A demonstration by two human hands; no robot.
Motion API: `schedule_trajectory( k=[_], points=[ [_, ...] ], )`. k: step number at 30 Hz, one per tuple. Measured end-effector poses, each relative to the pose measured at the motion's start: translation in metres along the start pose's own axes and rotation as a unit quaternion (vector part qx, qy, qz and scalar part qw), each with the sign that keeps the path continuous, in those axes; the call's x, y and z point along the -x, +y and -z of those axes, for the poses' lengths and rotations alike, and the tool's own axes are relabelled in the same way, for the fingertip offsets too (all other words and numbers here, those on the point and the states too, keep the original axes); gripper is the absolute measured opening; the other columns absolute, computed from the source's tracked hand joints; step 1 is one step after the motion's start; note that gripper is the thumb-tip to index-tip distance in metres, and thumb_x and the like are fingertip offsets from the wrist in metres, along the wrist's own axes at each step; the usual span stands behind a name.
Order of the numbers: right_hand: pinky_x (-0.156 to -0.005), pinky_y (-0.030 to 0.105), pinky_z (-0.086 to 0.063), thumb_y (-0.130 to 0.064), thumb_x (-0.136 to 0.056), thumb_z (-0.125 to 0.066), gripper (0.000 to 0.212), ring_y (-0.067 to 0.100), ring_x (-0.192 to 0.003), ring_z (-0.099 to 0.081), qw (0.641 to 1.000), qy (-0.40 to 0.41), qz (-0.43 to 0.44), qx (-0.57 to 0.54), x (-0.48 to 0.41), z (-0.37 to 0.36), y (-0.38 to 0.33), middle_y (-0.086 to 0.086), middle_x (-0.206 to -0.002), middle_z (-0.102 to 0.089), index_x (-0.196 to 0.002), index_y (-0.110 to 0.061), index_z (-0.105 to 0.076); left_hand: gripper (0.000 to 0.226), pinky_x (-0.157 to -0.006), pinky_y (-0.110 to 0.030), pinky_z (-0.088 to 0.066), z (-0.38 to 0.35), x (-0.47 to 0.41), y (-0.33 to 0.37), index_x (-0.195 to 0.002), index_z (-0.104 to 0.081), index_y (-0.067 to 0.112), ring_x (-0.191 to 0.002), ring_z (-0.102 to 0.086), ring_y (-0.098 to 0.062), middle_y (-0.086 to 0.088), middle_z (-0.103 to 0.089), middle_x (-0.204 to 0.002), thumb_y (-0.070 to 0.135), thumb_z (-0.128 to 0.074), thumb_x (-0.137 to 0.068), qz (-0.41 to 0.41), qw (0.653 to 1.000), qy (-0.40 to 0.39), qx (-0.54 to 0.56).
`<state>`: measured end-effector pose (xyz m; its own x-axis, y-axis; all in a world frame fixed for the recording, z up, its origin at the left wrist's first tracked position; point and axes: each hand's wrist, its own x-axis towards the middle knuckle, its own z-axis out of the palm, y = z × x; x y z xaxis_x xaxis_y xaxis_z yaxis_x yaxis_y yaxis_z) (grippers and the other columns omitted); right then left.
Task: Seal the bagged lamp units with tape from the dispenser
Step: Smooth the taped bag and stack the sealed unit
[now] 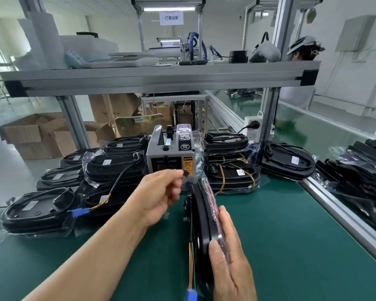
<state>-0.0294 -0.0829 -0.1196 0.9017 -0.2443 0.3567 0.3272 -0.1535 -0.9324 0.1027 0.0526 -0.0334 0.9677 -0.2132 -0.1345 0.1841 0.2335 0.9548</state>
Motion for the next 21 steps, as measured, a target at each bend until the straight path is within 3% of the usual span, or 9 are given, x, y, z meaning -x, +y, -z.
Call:
schedule_trajectory(
  k=[2,4,6,13,17,21],
  points=[
    [-0.116,0.017,-0.025,-0.038,-0.088,-0.047,0.058,-0.013,-0.141,-0.026,1.000,-0.010,0.001,0.005,0.001,0.000,0.001,-0.042,-0.149,-0.029,-0.145,-0.041,-0.031,0.017,-0.053,-0.017,-0.044,-0.004,0.034,0.001,-0.063,-0.067,0.022,-0.054,-0.048,-0.007,0.003,-0.055,-0.064,0.024,-0.074,-0.079,-0.002,0.988,-0.135,-0.078],
    [-0.117,0.018,-0.025,-0.039,-0.090,-0.046,0.057,-0.013,-0.142,-0.026,1.000,-0.014,0.004,0.010,0.001,0.001,0.001,-0.043,-0.148,-0.027,-0.145,-0.042,-0.031,0.012,-0.056,-0.015,-0.043,-0.009,0.056,-0.001,-0.066,-0.070,0.022,-0.058,-0.048,-0.006,0.005,-0.058,-0.064,0.028,-0.077,-0.075,-0.013,0.965,-0.182,-0.188],
    [-0.118,0.020,-0.025,-0.040,-0.095,-0.046,0.053,-0.013,-0.142,-0.025,1.000,-0.018,0.004,0.012,0.001,0.002,0.000,-0.043,-0.149,-0.027,-0.145,-0.044,-0.031,0.011,-0.060,-0.014,-0.042,-0.013,0.065,-0.004,-0.070,-0.071,0.021,-0.060,-0.050,-0.005,0.007,-0.062,-0.066,0.023,-0.079,-0.079,-0.023,0.952,-0.171,-0.255],
    [-0.123,0.035,-0.023,-0.041,-0.095,-0.039,0.051,-0.010,-0.143,-0.027,1.000,-0.024,-0.014,-0.005,0.004,0.003,-0.002,-0.034,-0.152,-0.034,-0.147,-0.040,-0.035,0.016,-0.057,-0.010,-0.040,-0.016,0.061,-0.008,-0.071,-0.070,0.015,-0.056,-0.053,0.000,0.007,-0.065,-0.064,0.010,-0.074,-0.085,-0.019,0.952,-0.144,-0.268],
    [-0.122,0.029,-0.024,-0.042,-0.099,-0.035,0.046,-0.010,-0.141,-0.029,1.000,-0.017,-0.015,-0.017,0.004,0.003,-0.001,-0.032,-0.151,-0.038,-0.144,-0.039,-0.040,0.011,-0.057,-0.018,-0.034,-0.016,0.058,-0.004,-0.067,-0.071,0.021,-0.059,-0.042,-0.008,0.003,-0.061,-0.067,0.028,-0.078,-0.072,-0.013,0.942,-0.157,-0.296],
    [-0.117,0.018,-0.025,-0.044,-0.103,-0.033,0.040,-0.010,-0.140,-0.032,0.999,-0.018,-0.020,-0.043,0.003,0.003,-0.001,-0.032,-0.148,-0.042,-0.141,-0.040,-0.044,0.011,-0.054,-0.017,-0.033,-0.015,0.054,-0.003,-0.066,-0.072,0.022,-0.054,-0.040,-0.006,0.004,-0.061,-0.064,0.031,-0.076,-0.068,-0.010,0.941,-0.156,-0.300]
  ],
)
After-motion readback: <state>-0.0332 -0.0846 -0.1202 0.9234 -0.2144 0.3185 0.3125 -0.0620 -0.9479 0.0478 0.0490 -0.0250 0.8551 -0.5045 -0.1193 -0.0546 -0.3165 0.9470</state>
